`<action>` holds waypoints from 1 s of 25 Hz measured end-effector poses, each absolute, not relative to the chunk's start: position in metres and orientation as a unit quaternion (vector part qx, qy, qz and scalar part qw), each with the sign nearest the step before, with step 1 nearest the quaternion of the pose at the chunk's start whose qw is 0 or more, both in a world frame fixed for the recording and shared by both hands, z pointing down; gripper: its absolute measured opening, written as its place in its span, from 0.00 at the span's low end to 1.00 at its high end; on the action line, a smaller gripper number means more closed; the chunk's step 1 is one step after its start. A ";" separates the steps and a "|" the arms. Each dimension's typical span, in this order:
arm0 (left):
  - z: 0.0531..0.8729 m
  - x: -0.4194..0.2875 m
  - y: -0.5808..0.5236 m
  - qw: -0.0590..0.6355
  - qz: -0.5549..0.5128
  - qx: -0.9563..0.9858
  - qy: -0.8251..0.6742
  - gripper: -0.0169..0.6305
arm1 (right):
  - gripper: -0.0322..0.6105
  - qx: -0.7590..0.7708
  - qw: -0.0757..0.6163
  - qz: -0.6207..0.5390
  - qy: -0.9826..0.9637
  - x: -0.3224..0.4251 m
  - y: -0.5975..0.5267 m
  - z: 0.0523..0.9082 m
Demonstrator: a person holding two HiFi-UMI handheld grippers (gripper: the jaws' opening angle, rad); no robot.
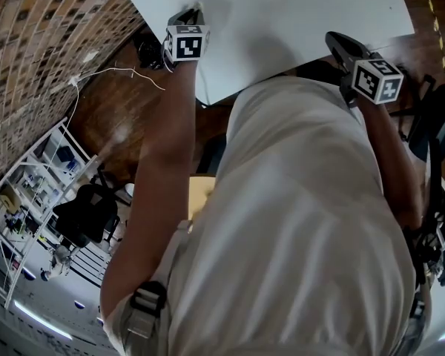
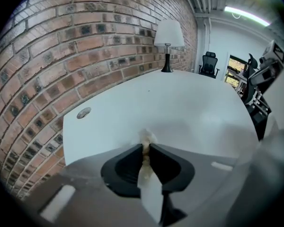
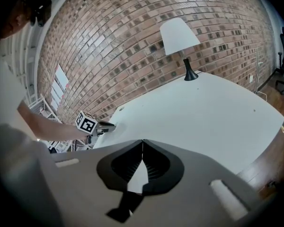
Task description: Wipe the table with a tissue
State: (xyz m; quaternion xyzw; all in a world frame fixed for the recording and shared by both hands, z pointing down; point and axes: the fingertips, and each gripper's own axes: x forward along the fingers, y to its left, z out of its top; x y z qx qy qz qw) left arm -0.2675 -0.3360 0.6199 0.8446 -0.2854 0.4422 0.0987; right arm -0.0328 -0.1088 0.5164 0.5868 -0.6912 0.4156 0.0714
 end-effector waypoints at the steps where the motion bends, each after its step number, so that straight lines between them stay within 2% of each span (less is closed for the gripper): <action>1: 0.618 -0.262 -0.327 0.101 0.437 0.848 -0.282 0.10 | 0.06 0.585 0.072 0.415 -0.694 -0.034 -0.110 0.515; 5: 0.619 -0.242 -0.296 0.141 0.410 0.860 -0.269 0.11 | 0.06 0.574 0.076 0.410 -0.705 -0.043 -0.115 0.514; 13: 0.598 -0.196 -0.234 0.296 0.314 0.882 -0.187 0.12 | 0.06 0.562 0.074 0.397 -0.722 -0.055 -0.138 0.509; 19: 0.595 -0.213 -0.222 0.326 0.281 0.875 -0.224 0.12 | 0.06 0.551 0.072 0.407 -0.725 -0.057 -0.137 0.519; 25: 0.593 -0.229 -0.223 0.315 0.276 0.870 -0.261 0.12 | 0.06 0.534 0.064 0.413 -0.735 -0.054 -0.145 0.527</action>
